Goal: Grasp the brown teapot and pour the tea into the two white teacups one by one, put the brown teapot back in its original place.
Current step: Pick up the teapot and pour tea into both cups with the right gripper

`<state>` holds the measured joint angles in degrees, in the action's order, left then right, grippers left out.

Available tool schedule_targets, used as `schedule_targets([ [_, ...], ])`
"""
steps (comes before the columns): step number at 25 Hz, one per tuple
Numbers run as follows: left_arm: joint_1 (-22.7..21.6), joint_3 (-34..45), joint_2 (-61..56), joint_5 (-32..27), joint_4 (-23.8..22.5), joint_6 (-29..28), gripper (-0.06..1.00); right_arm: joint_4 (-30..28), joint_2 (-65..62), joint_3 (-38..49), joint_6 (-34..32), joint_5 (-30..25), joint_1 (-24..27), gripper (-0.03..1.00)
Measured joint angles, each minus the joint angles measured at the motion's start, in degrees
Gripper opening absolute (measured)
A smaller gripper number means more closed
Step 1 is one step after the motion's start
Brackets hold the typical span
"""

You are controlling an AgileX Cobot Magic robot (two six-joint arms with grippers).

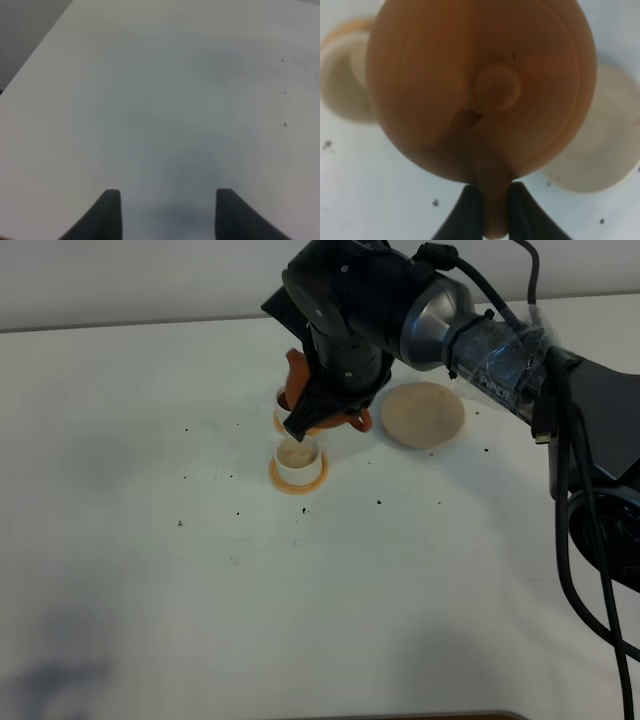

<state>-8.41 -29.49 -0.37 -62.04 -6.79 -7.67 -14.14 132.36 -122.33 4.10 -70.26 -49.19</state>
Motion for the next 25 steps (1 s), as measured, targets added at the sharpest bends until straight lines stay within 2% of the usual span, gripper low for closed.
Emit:
schedule_targets([
  [11,0.0,0.0,0.0,0.0,0.0,0.0,0.43,-0.2,-0.1,7.0,0.0,-0.1,3.9,0.1],
  [19,0.0,0.0,0.0,0.0,0.0,0.0,0.43,-0.5,-1.3,7.3,2.8,0.1,3.1,0.1],
  [25,0.0,0.0,0.0,0.0,0.0,0.0,0.43,-0.5,-8.0,8.8,2.6,0.2,0.9,0.1],
])
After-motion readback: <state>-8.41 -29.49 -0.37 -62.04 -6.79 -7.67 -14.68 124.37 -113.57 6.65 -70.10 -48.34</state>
